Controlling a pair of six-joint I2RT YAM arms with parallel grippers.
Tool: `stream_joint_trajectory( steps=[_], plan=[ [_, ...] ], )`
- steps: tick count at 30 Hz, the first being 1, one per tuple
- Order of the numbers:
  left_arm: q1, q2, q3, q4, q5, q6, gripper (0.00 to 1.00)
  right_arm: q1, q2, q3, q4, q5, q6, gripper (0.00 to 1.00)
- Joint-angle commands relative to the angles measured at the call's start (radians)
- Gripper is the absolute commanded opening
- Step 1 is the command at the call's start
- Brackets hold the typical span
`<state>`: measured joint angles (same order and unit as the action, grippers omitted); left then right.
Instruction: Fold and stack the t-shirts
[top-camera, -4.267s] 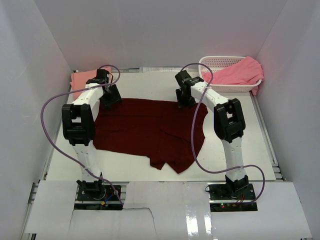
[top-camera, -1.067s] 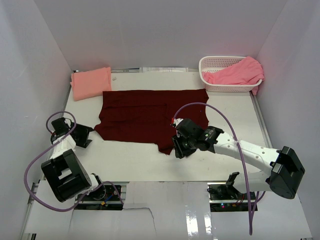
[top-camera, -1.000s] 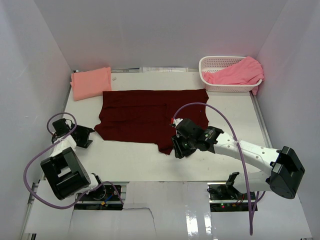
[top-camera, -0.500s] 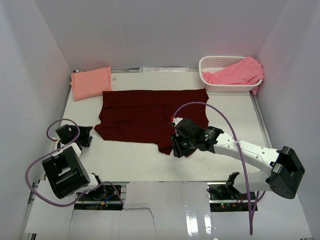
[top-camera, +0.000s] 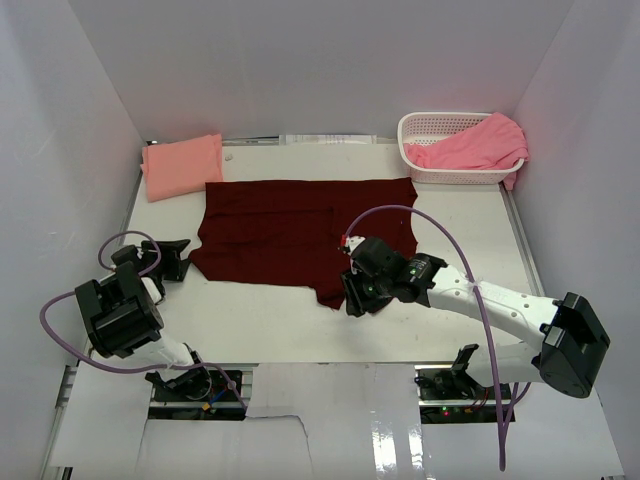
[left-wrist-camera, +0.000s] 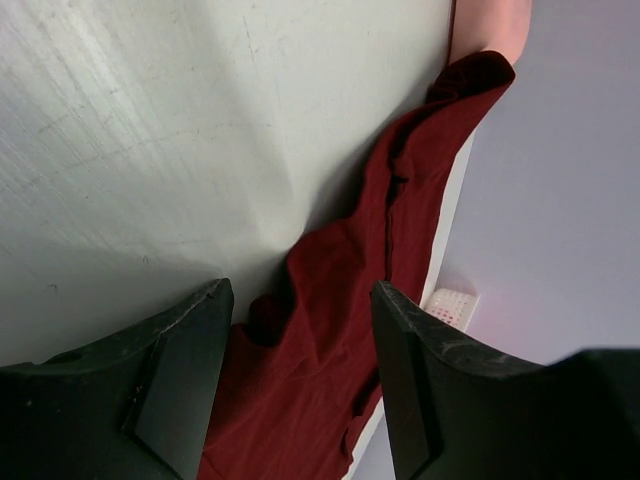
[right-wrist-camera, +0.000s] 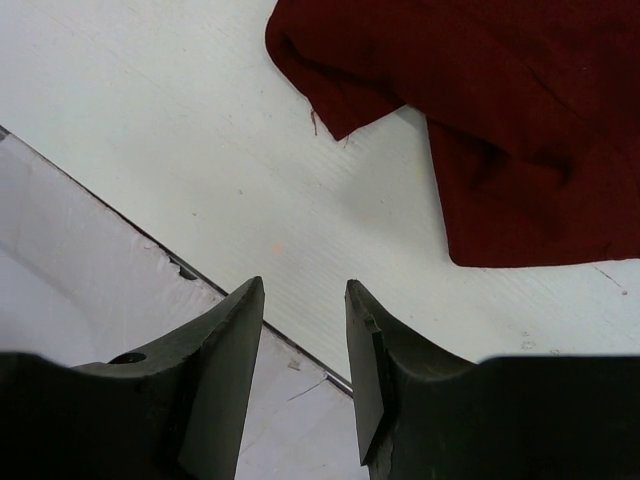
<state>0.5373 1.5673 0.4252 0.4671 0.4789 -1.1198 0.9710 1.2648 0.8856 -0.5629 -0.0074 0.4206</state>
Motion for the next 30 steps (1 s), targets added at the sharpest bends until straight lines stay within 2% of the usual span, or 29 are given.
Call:
stream_joint_trajectory(
  steps=[1,7,12,23,27,30],
  plan=[
    [-0.003,-0.009,-0.025,-0.021,-0.039,0.029,0.69,0.008,-0.028,-0.010,0.043,-0.031,0.015,0.45],
    [-0.005,-0.030,-0.023,0.071,-0.046,0.061,0.69,0.008,-0.027,-0.011,0.052,-0.046,0.015,0.45],
    [-0.007,0.077,0.050,0.094,0.058,0.124,0.67,0.008,-0.027,-0.013,0.054,-0.055,0.012,0.45],
    [-0.016,0.332,0.334,0.088,0.355,0.196,0.63,0.008,-0.047,-0.037,0.061,-0.063,0.015,0.45],
    [-0.034,0.418,0.409,-0.079,0.421,0.258,0.62,0.008,-0.045,-0.036,0.061,-0.062,0.014,0.45],
    [-0.054,0.433,0.487,-0.302,0.367,0.382,0.63,0.008,-0.041,-0.031,0.061,-0.065,0.014,0.45]
  ],
)
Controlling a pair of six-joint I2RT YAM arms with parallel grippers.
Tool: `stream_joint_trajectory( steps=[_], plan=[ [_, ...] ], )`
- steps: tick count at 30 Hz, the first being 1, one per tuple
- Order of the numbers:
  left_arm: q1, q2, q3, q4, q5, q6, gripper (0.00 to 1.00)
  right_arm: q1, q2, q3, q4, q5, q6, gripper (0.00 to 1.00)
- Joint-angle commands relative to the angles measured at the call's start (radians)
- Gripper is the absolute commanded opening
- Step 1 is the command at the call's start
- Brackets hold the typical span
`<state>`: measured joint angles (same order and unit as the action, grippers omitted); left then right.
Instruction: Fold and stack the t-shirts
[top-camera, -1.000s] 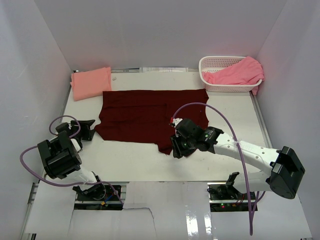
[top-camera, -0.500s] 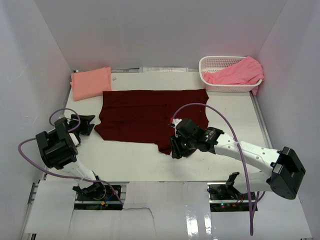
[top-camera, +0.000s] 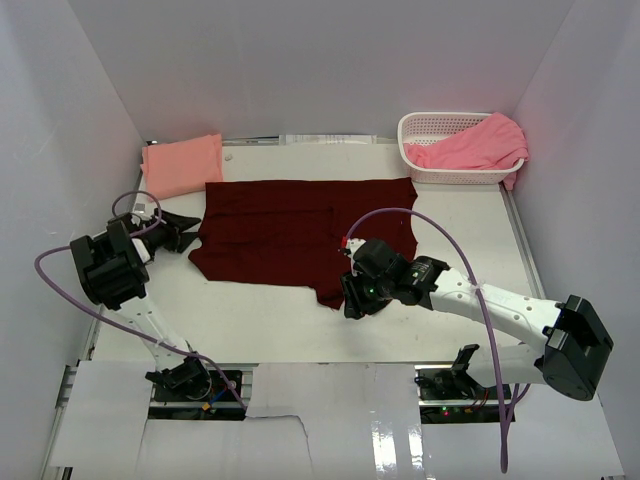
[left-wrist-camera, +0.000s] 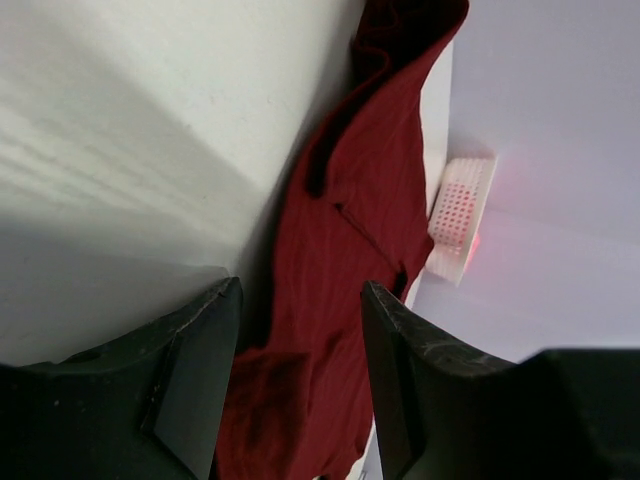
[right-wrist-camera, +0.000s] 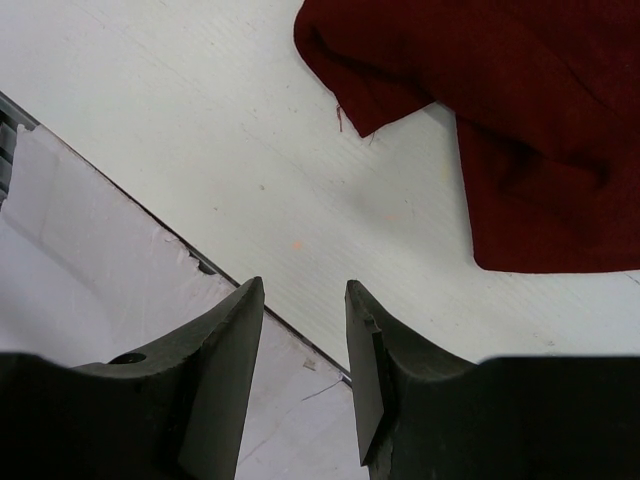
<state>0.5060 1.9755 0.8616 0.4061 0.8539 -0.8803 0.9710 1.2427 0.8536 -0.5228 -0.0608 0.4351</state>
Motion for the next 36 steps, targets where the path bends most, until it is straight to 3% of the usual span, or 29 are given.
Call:
stream_joint_trajectory(
  steps=[1,4,8,14,24,36],
  plan=[
    [-0.043,0.034,0.085,-0.383,-0.016,0.182,0.63,0.008,-0.017,0.001,0.023,-0.010,-0.001,0.45],
    [-0.087,0.016,0.172,-0.602,-0.097,0.320,0.63,0.008,-0.012,0.002,0.026,-0.016,-0.001,0.45],
    [-0.104,-0.090,0.154,-0.677,-0.258,0.371,0.63,0.008,0.000,0.007,0.035,-0.025,-0.002,0.45],
    [-0.138,-0.191,0.129,-0.796,-0.328,0.418,0.63,0.008,0.012,0.007,0.046,-0.040,-0.002,0.45],
    [-0.138,-0.369,0.036,-0.889,-0.375,0.426,0.66,0.009,0.015,0.002,0.060,-0.057,-0.009,0.45],
    [-0.138,-0.333,0.088,-0.989,-0.338,0.442,0.67,0.009,0.000,-0.024,0.064,-0.056,-0.010,0.45]
  ],
)
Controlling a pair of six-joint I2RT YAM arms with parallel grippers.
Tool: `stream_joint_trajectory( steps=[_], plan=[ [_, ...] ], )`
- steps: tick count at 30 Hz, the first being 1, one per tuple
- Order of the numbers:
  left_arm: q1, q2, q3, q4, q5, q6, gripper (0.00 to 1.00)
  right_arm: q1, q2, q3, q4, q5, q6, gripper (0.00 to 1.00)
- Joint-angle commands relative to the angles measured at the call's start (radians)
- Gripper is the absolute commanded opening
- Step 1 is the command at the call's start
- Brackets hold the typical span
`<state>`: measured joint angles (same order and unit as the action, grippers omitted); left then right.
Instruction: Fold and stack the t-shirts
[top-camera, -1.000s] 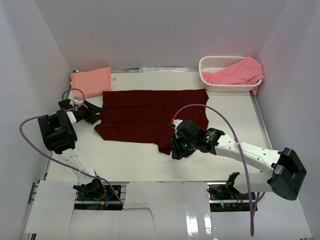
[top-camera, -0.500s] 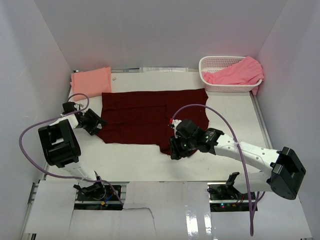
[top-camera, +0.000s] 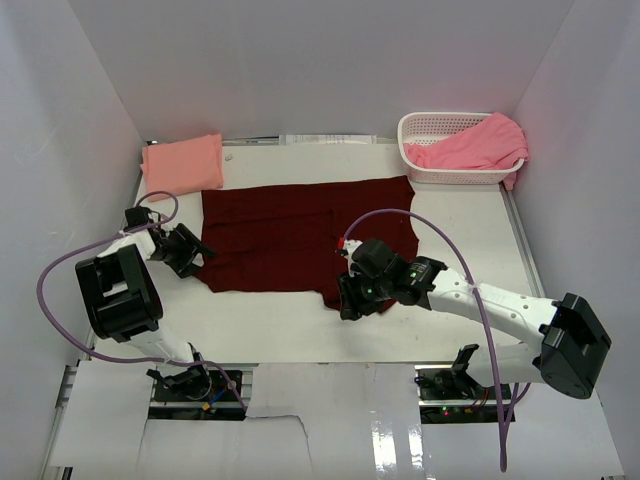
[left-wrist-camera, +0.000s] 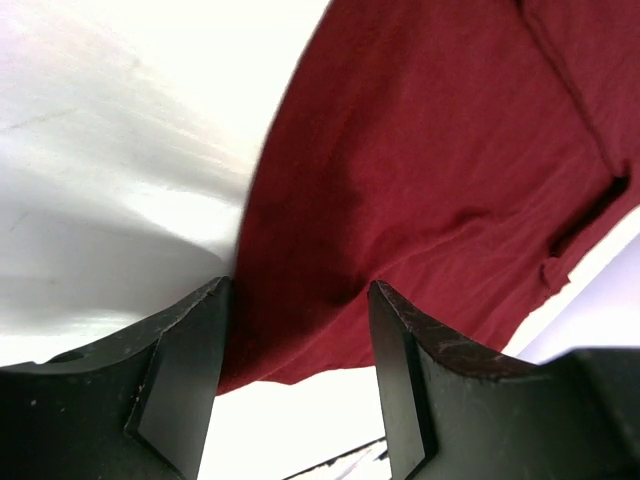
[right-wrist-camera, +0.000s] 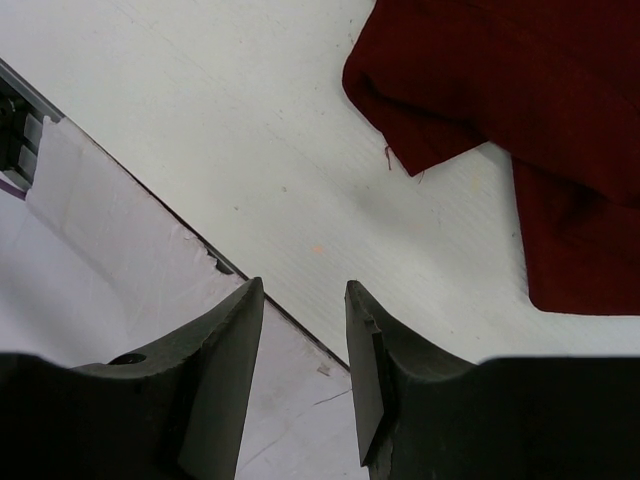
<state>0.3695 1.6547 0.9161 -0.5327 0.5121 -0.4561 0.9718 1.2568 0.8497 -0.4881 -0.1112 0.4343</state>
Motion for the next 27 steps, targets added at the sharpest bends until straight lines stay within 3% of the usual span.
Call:
stream_joint_trajectory(
  steps=[1,5,15,19,26,27],
  plan=[
    [-0.001,-0.028,0.032,-0.055,-0.056,0.017,0.67,0.008,-0.014,-0.021,0.029,-0.005,-0.008,0.45],
    [0.031,-0.052,0.018,-0.052,-0.110,0.019,0.68,0.008,-0.011,-0.026,0.045,-0.016,-0.003,0.45],
    [0.078,-0.047,-0.045,-0.006,-0.027,0.030,0.68,0.008,-0.004,-0.029,0.036,-0.010,-0.006,0.45],
    [0.077,-0.024,-0.056,0.007,0.017,0.036,0.60,0.008,0.004,-0.026,0.039,-0.013,-0.006,0.45],
    [0.078,-0.012,-0.042,0.037,0.034,0.028,0.58,0.008,0.007,-0.020,0.036,-0.013,-0.005,0.45],
    [0.077,-0.010,-0.048,0.039,0.040,0.028,0.54,0.008,0.009,-0.021,0.037,-0.013,-0.002,0.45]
  ],
)
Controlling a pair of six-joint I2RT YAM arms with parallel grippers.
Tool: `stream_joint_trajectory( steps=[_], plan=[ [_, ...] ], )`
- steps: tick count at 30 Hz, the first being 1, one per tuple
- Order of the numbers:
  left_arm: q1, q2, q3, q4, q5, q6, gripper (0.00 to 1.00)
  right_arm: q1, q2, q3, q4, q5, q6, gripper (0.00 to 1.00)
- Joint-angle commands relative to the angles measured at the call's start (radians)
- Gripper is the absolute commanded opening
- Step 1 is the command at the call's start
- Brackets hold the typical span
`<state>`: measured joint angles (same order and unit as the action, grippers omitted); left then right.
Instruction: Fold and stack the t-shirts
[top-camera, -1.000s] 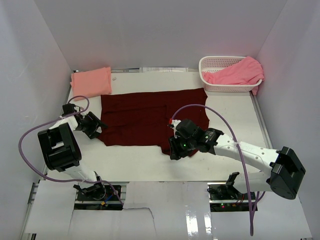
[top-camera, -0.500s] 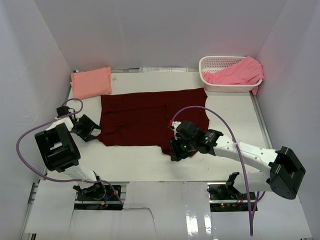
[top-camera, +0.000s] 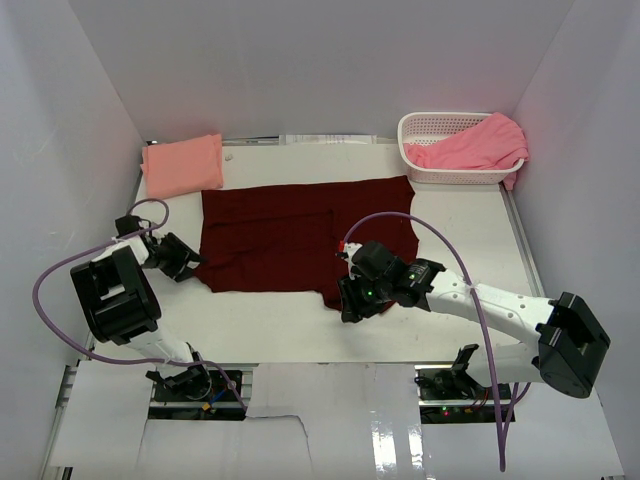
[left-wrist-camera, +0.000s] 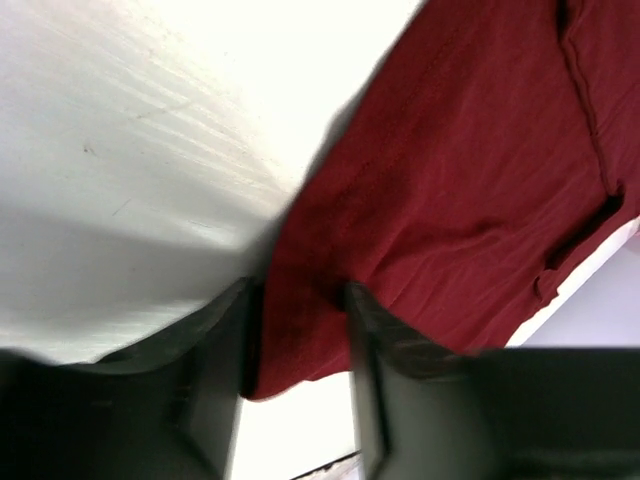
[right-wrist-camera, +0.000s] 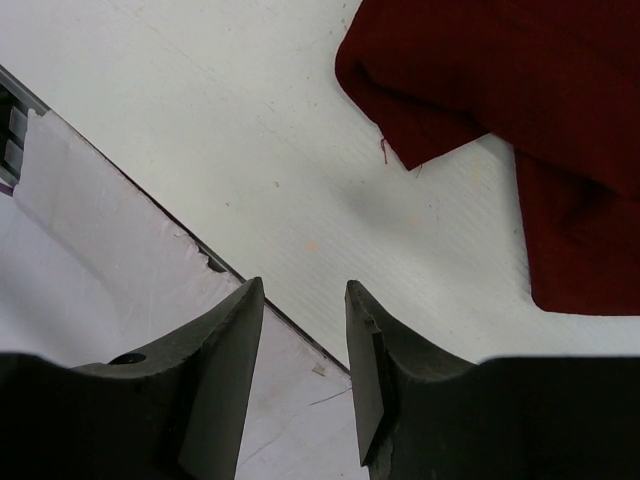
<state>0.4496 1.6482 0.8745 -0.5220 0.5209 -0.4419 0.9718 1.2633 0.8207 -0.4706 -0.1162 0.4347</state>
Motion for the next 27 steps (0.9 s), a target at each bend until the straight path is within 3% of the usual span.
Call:
stream_joint_trajectory(
  steps=[1,3,4,12,17,21,27],
  plan=[
    [-0.002,-0.005,-0.011,0.028,0.037,0.012,0.48,0.008,0.002,0.008,0.018,-0.008,-0.004,0.45],
    [-0.003,-0.013,-0.025,0.019,0.033,0.011,0.34,0.008,0.007,0.006,0.020,-0.008,-0.001,0.45],
    [-0.003,-0.017,-0.031,0.013,0.025,0.006,0.33,0.008,0.008,0.008,0.020,-0.010,-0.001,0.45],
    [-0.002,-0.136,-0.105,-0.001,0.050,-0.052,0.33,0.008,0.028,0.017,0.018,-0.011,-0.005,0.45],
    [-0.003,-0.091,-0.033,-0.073,0.134,-0.112,0.29,0.008,0.041,0.020,0.018,-0.013,-0.007,0.45],
    [-0.002,-0.048,0.041,-0.143,0.116,-0.219,0.29,0.008,0.039,0.020,0.016,-0.011,-0.002,0.45],
    [-0.003,0.071,0.197,-0.254,0.154,-0.409,0.02,0.008,0.042,0.011,0.021,-0.010,0.001,0.45]
  ],
)
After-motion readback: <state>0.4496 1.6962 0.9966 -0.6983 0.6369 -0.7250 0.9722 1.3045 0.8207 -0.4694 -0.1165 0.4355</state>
